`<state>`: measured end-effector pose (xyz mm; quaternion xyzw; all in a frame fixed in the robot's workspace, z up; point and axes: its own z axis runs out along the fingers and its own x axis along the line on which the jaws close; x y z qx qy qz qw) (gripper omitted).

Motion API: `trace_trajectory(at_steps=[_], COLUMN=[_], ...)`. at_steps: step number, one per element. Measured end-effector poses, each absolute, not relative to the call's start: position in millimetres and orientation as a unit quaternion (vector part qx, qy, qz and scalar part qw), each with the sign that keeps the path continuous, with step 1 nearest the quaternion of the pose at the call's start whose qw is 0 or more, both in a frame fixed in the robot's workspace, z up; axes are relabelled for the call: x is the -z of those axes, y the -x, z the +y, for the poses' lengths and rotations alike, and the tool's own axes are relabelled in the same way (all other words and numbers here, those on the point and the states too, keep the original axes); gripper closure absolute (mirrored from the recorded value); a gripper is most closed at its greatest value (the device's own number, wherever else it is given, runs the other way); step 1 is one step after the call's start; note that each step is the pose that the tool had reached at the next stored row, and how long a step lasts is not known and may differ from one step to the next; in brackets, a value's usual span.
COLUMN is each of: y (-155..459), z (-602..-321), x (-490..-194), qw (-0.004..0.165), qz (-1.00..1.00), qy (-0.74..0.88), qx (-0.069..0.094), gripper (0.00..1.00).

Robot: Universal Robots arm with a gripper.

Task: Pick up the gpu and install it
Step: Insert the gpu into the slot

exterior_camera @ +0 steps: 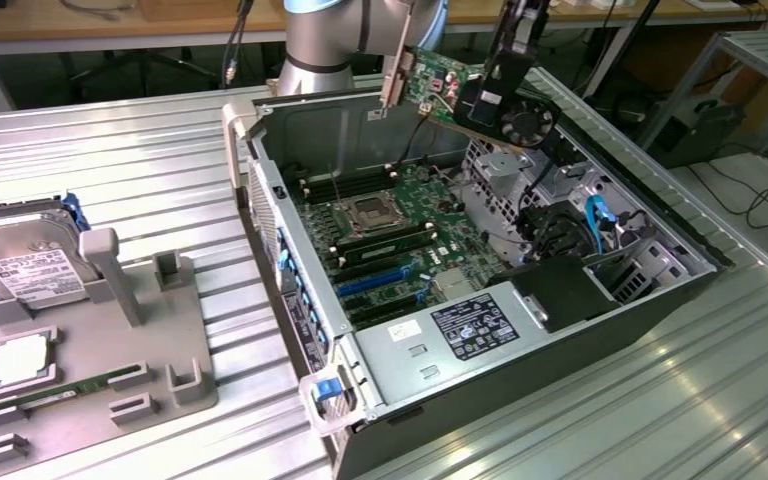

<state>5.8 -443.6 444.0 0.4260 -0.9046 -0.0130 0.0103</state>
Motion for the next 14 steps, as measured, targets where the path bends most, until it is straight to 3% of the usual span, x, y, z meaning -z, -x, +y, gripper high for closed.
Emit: trace_trajectory(at_steps=[14], y=[-5.7], z=[-443.6], x=[-443.9], qw=[0.011], qz=[-0.885], qy=[-0.466], qx=[0.013], gripper=[0.73])
